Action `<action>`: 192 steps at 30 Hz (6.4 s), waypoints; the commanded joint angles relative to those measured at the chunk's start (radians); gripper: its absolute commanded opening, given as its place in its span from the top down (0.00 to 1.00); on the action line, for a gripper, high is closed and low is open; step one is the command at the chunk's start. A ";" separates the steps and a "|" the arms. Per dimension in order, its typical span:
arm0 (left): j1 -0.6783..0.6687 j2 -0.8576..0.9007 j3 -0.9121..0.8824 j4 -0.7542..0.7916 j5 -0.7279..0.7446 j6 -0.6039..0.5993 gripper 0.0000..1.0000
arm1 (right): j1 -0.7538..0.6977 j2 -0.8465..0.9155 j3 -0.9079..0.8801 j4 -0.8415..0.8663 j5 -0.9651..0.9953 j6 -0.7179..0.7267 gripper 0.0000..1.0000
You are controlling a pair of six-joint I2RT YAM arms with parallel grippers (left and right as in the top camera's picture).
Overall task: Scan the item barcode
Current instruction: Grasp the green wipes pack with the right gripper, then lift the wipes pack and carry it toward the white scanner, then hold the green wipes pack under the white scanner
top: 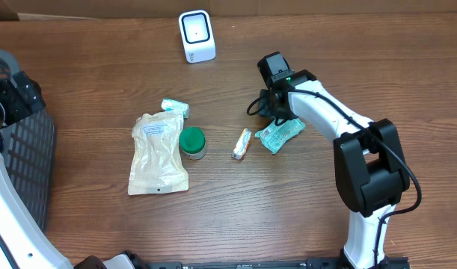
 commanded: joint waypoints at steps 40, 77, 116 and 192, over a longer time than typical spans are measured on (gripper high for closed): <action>0.002 -0.009 0.022 0.004 -0.007 0.012 0.00 | -0.484 -0.256 -0.388 0.051 -0.763 -0.458 0.35; 0.002 -0.009 0.022 0.004 -0.007 0.012 0.01 | -0.412 -0.226 -0.460 0.306 -0.875 -0.252 0.96; 0.002 -0.009 0.022 0.004 -0.007 0.012 0.00 | -0.089 -0.642 0.035 -0.135 -0.714 -0.267 0.96; 0.000 -0.008 0.022 0.004 -0.007 0.012 0.00 | -0.018 -0.367 0.358 0.195 -0.069 -0.579 0.96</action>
